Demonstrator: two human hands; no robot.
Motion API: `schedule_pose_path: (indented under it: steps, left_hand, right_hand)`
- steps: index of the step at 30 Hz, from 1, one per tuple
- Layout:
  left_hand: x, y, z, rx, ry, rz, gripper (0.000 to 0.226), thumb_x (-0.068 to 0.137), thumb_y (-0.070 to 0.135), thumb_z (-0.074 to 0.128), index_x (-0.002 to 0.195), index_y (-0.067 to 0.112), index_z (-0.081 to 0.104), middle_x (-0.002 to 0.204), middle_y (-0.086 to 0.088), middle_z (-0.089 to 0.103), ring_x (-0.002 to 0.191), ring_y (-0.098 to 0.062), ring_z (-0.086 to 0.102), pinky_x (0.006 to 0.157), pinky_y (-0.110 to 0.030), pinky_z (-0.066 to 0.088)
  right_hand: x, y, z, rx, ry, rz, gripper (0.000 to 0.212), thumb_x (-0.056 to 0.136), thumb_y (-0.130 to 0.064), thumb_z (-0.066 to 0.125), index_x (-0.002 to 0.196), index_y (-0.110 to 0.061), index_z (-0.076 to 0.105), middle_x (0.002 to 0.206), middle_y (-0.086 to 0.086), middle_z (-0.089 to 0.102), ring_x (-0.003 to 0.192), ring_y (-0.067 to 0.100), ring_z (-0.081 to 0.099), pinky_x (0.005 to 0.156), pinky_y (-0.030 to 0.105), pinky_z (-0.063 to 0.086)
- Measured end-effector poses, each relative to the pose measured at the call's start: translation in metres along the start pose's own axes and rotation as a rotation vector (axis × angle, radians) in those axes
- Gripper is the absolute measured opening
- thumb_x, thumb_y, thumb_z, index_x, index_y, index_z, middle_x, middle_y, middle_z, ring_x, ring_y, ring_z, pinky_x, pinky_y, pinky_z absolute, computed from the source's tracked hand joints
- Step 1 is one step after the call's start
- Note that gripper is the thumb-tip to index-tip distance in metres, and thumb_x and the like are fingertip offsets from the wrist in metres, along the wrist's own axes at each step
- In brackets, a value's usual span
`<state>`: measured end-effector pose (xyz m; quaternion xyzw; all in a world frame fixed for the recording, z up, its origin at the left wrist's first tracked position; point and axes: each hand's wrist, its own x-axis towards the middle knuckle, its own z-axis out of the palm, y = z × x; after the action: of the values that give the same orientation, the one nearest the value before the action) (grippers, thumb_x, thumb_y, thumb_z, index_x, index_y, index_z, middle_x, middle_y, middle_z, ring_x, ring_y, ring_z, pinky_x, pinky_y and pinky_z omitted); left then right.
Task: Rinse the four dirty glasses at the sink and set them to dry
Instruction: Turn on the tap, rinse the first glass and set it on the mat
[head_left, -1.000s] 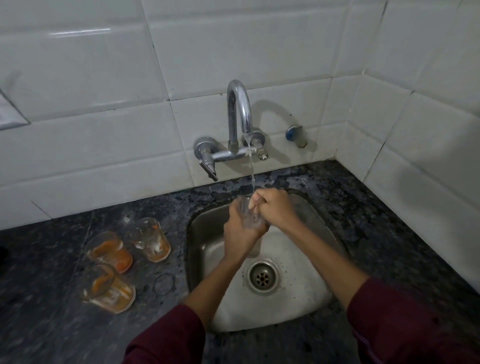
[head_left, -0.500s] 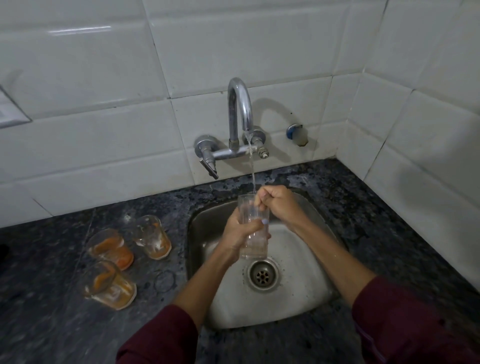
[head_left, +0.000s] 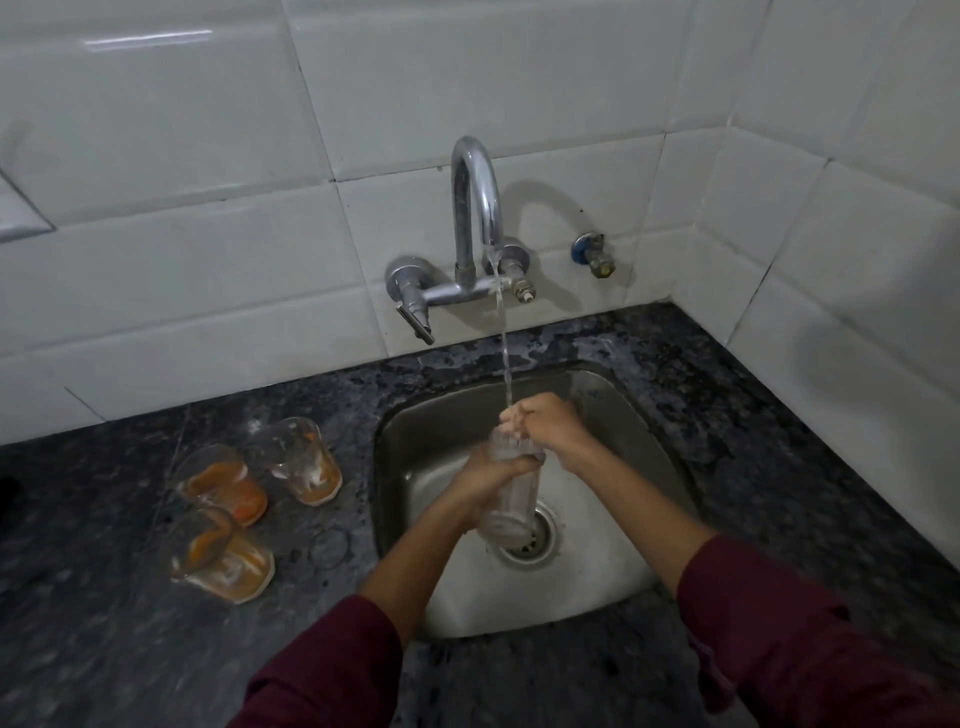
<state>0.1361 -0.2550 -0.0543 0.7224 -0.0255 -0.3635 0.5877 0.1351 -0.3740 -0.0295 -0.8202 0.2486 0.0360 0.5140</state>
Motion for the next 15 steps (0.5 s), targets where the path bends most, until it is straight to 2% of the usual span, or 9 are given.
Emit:
schedule_pose_path:
  steps: [2,4,5,7,9,11,12,13,15]
  left_hand:
    - [0.004,-0.013,-0.003,-0.135,-0.092,-0.180,0.055,0.073,0.032,0.079,0.120,0.012,0.060,0.112,-0.017,0.067,0.100,-0.029,0.065,0.086,-0.043,0.054]
    - [0.014,-0.027,-0.007,-0.220,-0.148,-0.300,0.081,0.057,0.039,0.087,0.127,0.013,0.056,0.121,-0.018,0.063,0.105,-0.033,0.064,0.091,-0.049,0.052]
    - [0.019,-0.033,-0.009,-0.241,-0.162,-0.337,0.082,0.055,0.040,0.088,0.126,0.013,0.058,0.118,-0.016,0.064,0.101,-0.031,0.065,0.090,-0.047,0.053]
    - [0.018,-0.033,-0.010,-0.321,-0.213,-0.363,0.062,0.065,0.037,0.082,0.116,0.009,0.063,0.103,-0.014,0.065,0.089,-0.025,0.064,0.086,-0.042,0.052]
    - [0.018,-0.034,-0.012,-0.392,-0.278,-0.369,0.047,0.072,0.035,0.076,0.109,0.009,0.064,0.095,-0.012,0.063,0.084,-0.022,0.061,0.089,-0.038,0.048]
    - [0.021,-0.032,-0.012,-0.414,-0.308,-0.372,0.046,0.074,0.036,0.075,0.111,0.010,0.064,0.095,-0.012,0.062,0.085,-0.022,0.060,0.090,-0.038,0.049]
    - [0.021,-0.029,-0.012,-0.400,-0.298,-0.357,0.043,0.078,0.037,0.072,0.111,0.011,0.064,0.096,-0.013,0.062,0.083,-0.023,0.060,0.084,-0.037,0.052]
    - [0.021,-0.028,-0.011,-0.372,-0.250,-0.317,0.039,0.083,0.039,0.067,0.111,0.011,0.063,0.097,-0.015,0.064,0.082,-0.023,0.061,0.078,-0.037,0.054]
    - [0.023,-0.027,-0.009,-0.343,-0.133,-0.180,0.040,0.091,0.044,0.057,0.116,0.014,0.060,0.112,-0.019,0.063,0.089,-0.025,0.062,0.081,-0.041,0.054]
  right_hand:
    - [0.004,0.012,0.005,0.097,-0.060,0.094,0.025,0.088,0.004,0.047,0.103,0.004,0.067,0.085,0.010,0.068,0.069,0.015,0.061,0.050,0.018,0.047]
    - [0.007,0.021,0.008,0.165,-0.080,0.149,0.024,0.089,0.006,0.046,0.102,0.007,0.065,0.075,0.011,0.064,0.061,0.014,0.059,0.046,0.020,0.045]
    - [0.008,0.025,0.010,0.187,-0.075,0.161,0.024,0.088,0.007,0.045,0.101,0.007,0.065,0.072,0.011,0.063,0.060,0.015,0.058,0.048,0.021,0.045]
    - [0.008,0.030,0.012,0.230,-0.060,0.175,0.024,0.089,0.008,0.043,0.102,0.011,0.064,0.071,0.012,0.061,0.060,0.015,0.057,0.048,0.020,0.048]
    - [0.008,0.034,0.013,0.275,-0.054,0.175,0.024,0.090,0.008,0.043,0.104,0.013,0.062,0.077,0.016,0.062,0.063,0.016,0.058,0.051,0.019,0.051]
    - [0.009,0.035,0.012,0.293,-0.057,0.163,0.024,0.090,0.007,0.044,0.106,0.012,0.062,0.083,0.017,0.063,0.066,0.016,0.059,0.058,0.021,0.052]
    - [0.009,0.035,0.011,0.312,-0.060,0.155,0.024,0.090,0.006,0.045,0.107,0.011,0.062,0.083,0.016,0.063,0.066,0.016,0.059,0.059,0.021,0.053]
    - [0.009,0.034,0.010,0.345,-0.063,0.143,0.024,0.090,0.005,0.046,0.108,0.010,0.062,0.083,0.015,0.063,0.066,0.015,0.059,0.058,0.020,0.053]
    - [0.006,0.031,0.009,0.428,-0.026,0.076,0.025,0.090,0.004,0.047,0.109,0.003,0.064,0.092,0.013,0.065,0.075,0.015,0.061,0.064,0.021,0.053]
